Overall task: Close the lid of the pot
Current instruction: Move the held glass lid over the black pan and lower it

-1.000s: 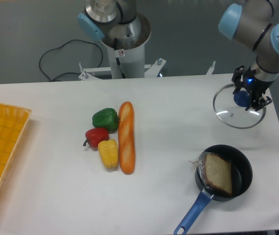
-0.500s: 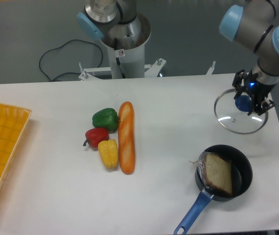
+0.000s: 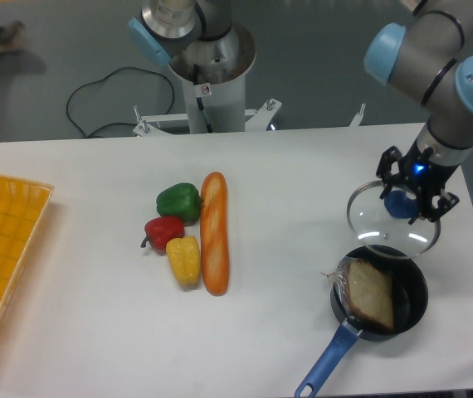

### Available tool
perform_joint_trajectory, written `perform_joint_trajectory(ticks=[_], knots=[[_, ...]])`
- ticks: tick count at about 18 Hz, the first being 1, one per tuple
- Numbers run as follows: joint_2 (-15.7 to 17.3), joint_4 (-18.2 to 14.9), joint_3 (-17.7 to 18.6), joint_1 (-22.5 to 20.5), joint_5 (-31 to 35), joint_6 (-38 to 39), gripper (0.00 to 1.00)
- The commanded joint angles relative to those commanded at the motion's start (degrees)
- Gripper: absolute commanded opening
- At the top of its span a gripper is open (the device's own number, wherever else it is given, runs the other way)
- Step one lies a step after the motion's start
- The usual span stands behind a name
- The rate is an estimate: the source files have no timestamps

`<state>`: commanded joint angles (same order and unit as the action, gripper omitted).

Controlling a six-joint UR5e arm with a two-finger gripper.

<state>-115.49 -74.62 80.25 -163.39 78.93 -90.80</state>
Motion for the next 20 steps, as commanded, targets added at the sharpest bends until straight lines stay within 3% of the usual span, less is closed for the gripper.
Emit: perform_joint_trajectory(ticks=[13, 20], knots=[[-2.8, 0.1, -2.6, 2.5, -2.7, 9.3, 0.41], [-5.0, 0.1, -5.9, 4.0, -5.4, 15.9, 0.4]])
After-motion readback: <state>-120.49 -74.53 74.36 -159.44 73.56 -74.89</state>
